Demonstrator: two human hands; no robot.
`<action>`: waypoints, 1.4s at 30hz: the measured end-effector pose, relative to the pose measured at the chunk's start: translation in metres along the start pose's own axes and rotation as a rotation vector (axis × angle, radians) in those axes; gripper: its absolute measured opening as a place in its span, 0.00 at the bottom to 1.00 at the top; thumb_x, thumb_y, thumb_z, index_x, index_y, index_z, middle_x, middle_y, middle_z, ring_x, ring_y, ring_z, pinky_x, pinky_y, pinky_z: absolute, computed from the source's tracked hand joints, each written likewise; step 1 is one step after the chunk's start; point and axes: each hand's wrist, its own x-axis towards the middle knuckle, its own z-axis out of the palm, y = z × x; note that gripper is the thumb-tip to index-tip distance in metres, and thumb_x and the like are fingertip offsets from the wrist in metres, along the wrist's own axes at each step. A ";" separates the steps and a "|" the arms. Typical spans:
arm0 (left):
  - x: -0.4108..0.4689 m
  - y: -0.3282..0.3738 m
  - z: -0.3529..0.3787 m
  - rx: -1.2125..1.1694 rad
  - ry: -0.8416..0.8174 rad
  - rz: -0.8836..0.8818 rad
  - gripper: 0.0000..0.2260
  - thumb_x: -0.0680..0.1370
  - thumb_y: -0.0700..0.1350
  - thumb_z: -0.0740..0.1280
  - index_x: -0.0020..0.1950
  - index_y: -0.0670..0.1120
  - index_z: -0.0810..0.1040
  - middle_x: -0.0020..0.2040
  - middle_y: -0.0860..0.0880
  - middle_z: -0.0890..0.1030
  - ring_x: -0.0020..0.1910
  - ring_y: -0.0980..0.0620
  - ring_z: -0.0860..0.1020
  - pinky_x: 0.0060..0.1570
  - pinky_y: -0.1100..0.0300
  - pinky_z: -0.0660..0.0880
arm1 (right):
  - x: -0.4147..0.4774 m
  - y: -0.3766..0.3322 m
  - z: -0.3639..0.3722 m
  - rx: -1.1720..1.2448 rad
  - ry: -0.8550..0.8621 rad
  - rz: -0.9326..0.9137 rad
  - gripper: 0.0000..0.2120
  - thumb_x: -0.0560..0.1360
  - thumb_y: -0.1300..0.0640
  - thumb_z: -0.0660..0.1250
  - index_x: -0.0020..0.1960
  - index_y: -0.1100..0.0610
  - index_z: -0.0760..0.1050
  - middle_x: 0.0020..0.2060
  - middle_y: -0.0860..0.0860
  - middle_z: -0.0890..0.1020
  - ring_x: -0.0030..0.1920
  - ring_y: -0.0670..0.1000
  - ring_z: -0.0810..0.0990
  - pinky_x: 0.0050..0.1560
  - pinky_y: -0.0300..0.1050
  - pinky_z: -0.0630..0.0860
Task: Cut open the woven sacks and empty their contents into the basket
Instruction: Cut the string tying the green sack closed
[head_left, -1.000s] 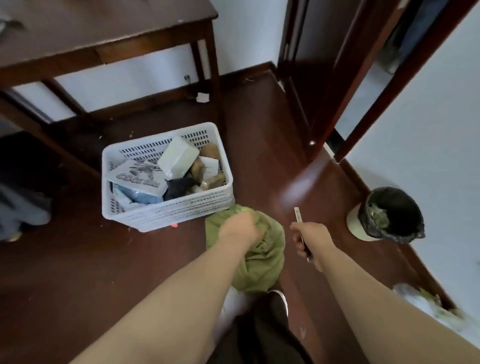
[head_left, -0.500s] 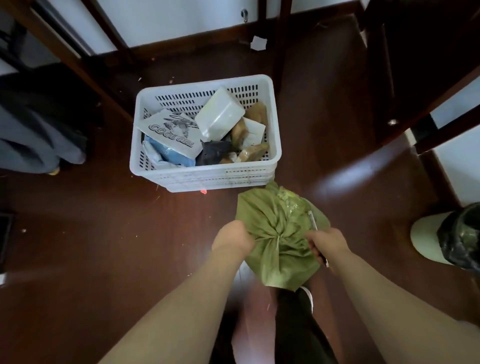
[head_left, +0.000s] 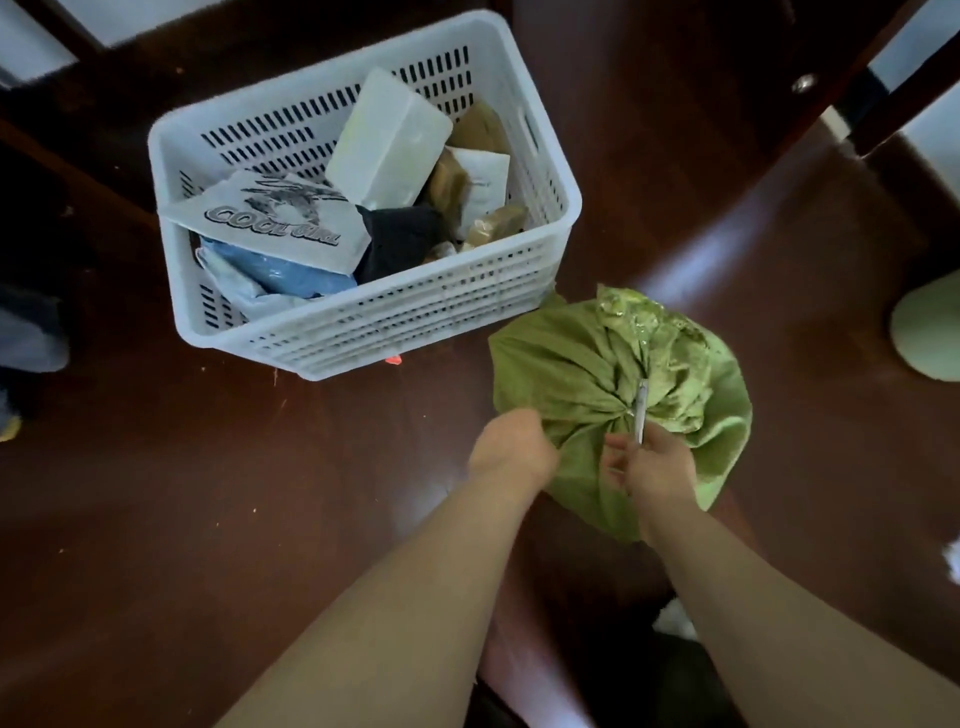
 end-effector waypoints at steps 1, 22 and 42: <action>0.007 -0.004 0.007 -0.012 0.005 0.012 0.15 0.77 0.42 0.60 0.62 0.45 0.76 0.62 0.44 0.77 0.62 0.43 0.75 0.56 0.54 0.72 | 0.007 0.009 0.000 -0.043 0.052 -0.050 0.12 0.79 0.68 0.54 0.56 0.61 0.73 0.40 0.54 0.78 0.31 0.49 0.74 0.28 0.38 0.73; 0.173 0.023 0.112 0.651 0.552 0.572 0.27 0.74 0.57 0.68 0.70 0.49 0.67 0.64 0.47 0.66 0.65 0.47 0.64 0.48 0.55 0.70 | 0.188 0.077 0.027 -0.570 0.152 -0.868 0.28 0.77 0.50 0.65 0.74 0.56 0.62 0.67 0.57 0.72 0.65 0.57 0.70 0.60 0.49 0.68; 0.109 -0.056 0.103 -0.068 0.987 0.145 0.30 0.71 0.60 0.70 0.69 0.49 0.70 0.67 0.43 0.72 0.66 0.42 0.68 0.57 0.50 0.67 | 0.101 0.033 0.067 0.193 -0.649 -0.564 0.17 0.61 0.71 0.58 0.46 0.60 0.75 0.35 0.56 0.75 0.28 0.52 0.72 0.32 0.43 0.70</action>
